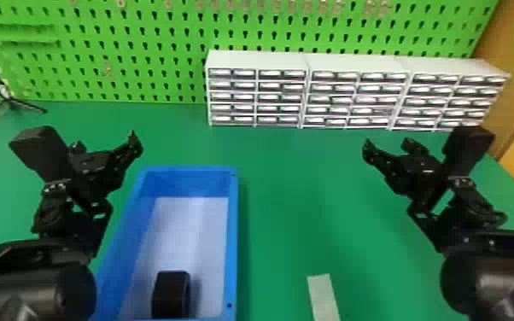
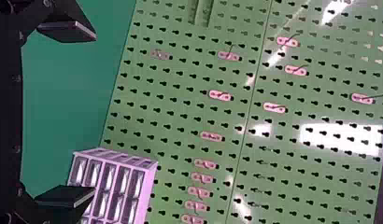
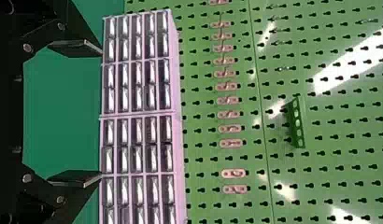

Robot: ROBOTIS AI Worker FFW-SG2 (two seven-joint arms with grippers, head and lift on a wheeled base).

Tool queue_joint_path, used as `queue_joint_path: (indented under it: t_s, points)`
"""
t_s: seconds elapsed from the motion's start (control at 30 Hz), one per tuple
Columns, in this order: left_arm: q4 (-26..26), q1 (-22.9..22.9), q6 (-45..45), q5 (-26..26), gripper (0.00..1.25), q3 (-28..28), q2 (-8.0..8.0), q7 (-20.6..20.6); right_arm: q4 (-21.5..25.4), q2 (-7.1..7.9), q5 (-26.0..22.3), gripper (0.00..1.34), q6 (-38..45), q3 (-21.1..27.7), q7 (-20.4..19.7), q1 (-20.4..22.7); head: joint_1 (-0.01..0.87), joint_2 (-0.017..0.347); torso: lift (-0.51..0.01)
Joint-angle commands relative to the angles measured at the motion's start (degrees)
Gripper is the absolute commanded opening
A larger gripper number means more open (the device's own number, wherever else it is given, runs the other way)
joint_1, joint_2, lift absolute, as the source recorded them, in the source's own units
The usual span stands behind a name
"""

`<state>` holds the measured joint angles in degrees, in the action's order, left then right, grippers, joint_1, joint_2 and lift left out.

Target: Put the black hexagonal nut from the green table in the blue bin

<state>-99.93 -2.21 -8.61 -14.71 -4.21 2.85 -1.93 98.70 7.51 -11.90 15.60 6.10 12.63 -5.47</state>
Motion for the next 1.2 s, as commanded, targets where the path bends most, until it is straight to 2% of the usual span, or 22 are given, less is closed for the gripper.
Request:
queue_joint_path:
  t_s: [0.0,0.1,0.33,0.4,0.6,0.67,0.77,0.83,0.9,1.07,1.17]
  points:
    - [0.2,-0.3,0.0,0.1,1.12,0.0,-0.04,0.0,0.0,1.55,-0.7,0.99,0.3,-0.9,-0.1,-0.9,0.692,0.008,-0.097]
    - [0.2,-0.2,0.0,0.1,1.12,-0.1,0.05,0.0,0.0,1.46,-0.7,0.98,0.3,-0.9,-0.1,-0.7,0.692,0.008,-0.097]
    - [0.1,0.1,0.0,0.1,1.12,-0.3,-0.04,0.0,0.0,-0.30,0.3,0.99,0.3,0.0,0.0,-0.2,0.692,0.008,-0.097]
    - [0.2,-0.2,0.0,0.1,1.12,-0.1,-0.04,0.0,0.0,-0.21,0.4,0.99,0.3,0.0,0.0,-0.2,0.692,0.008,-0.097]
    - [0.4,-0.4,0.0,0.2,1.12,0.0,-0.04,0.0,0.0,1.46,-0.2,0.99,0.6,-1.1,-0.1,-0.8,0.692,0.008,-0.097]
    - [0.4,-0.4,0.0,0.2,1.12,-0.2,0.05,0.0,0.0,1.37,-0.2,0.99,0.7,-1.1,-0.1,-0.8,0.692,0.008,-0.097]
    - [0.1,-0.3,0.0,0.2,1.12,-0.7,0.14,0.0,-0.1,0.58,0.1,0.99,0.7,-0.9,-0.1,-1.2,0.692,0.008,-0.097]
    - [-0.1,-0.2,0.0,0.1,1.12,-0.9,0.49,0.0,-0.1,-0.56,1.1,0.99,0.8,-0.6,-0.1,-1.4,0.692,0.008,-0.097]
    - [-0.2,-0.2,0.0,0.1,1.12,-1.0,0.49,0.0,-0.1,-0.91,1.1,0.99,0.9,-0.5,0.0,-1.4,0.692,0.008,-0.097]
    - [-0.3,-0.3,0.0,0.2,1.12,-0.4,0.49,0.0,-0.1,0.32,0.5,0.99,1.0,-1.4,0.0,-1.5,0.692,0.008,-0.097]
    - [-0.3,-0.4,0.0,0.4,1.12,-0.2,0.49,0.0,-0.1,0.32,0.4,0.99,1.0,-0.8,0.0,-1.1,0.692,0.008,-0.097]
